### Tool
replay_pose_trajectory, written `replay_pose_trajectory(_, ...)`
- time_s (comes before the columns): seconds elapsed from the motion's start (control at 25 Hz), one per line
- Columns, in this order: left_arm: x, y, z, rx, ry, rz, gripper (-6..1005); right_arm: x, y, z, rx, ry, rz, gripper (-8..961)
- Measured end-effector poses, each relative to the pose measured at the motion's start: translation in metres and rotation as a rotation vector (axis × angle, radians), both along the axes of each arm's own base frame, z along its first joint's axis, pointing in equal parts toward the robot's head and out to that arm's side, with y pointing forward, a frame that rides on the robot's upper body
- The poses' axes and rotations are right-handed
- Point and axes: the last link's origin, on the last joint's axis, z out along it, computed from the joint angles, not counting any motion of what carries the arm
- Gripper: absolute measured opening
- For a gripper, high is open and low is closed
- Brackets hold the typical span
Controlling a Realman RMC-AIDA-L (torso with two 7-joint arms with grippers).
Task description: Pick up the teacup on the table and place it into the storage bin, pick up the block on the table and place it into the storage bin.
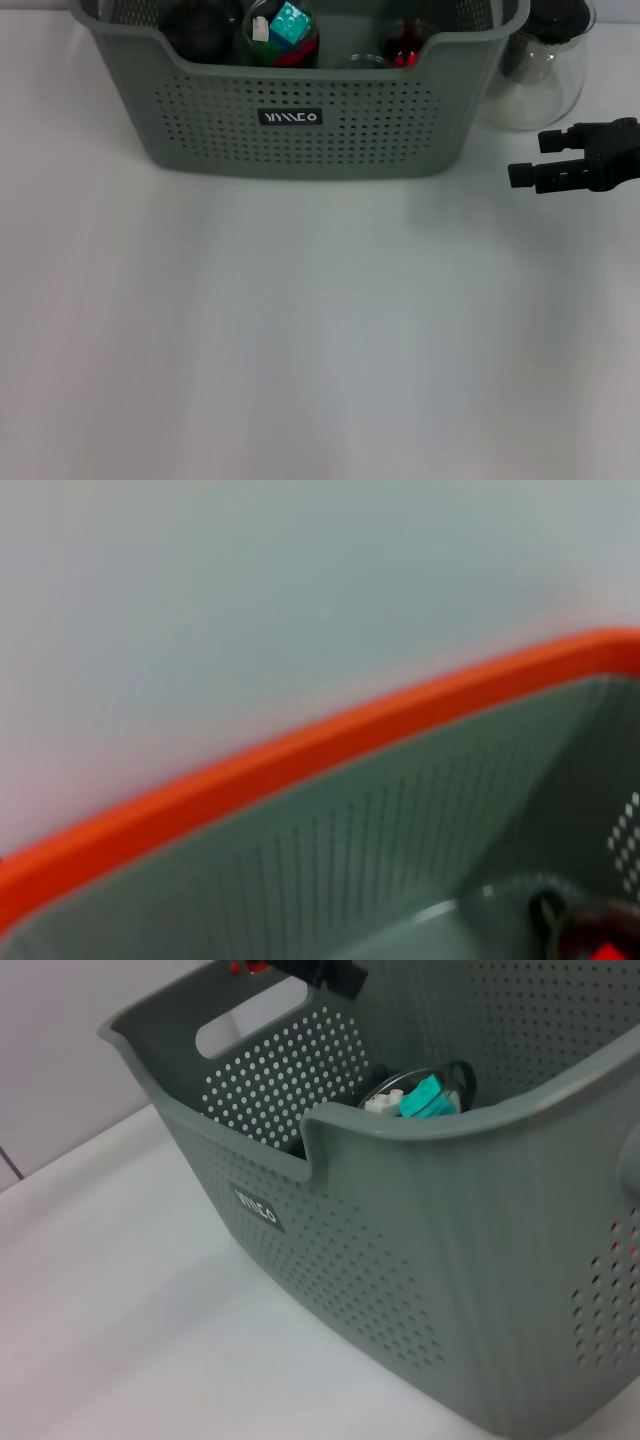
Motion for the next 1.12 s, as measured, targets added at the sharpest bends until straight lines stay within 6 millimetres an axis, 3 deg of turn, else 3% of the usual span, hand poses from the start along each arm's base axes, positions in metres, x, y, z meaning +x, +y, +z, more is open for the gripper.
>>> replay_pose_trajectory(0.16, 0.012, -0.009, 0.017, 0.028, -0.075, -0.075, 556, -0.001, 0.001, 0.000, -0.001, 0.000, 0.005, 915)
replay_pose_trajectory(0.28, 0.021, -0.036, 0.028, -0.028, -0.207, -0.216, 786, -0.003, 0.000, -0.001, -0.012, 0.000, 0.018, 915)
replay_pose_trajectory(0.4, 0.018, -0.071, 0.032, -0.154, -0.335, -0.376, 813, -0.005, -0.002, -0.002, -0.024, 0.005, 0.048, 915)
replay_pose_trajectory(0.6, -0.027, -0.126, 0.025, -0.375, -0.436, -0.511, 832, -0.011, -0.009, -0.012, -0.094, 0.010, 0.104, 916)
replay_pose_trajectory(0.76, -0.069, -0.155, 0.014, -0.450, -0.474, -0.507, 834, -0.015, -0.012, -0.017, -0.118, 0.023, 0.128, 916)
replay_pose_trajectory(0.96, -0.124, -0.170, -0.006, -0.439, -0.495, -0.405, 836, -0.026, -0.013, -0.033, -0.116, 0.036, 0.192, 916)
replay_pose_trajectory(1.12, -0.142, -0.174, -0.010, -0.419, -0.472, -0.377, 837, -0.035, -0.011, -0.045, -0.107, 0.041, 0.256, 917)
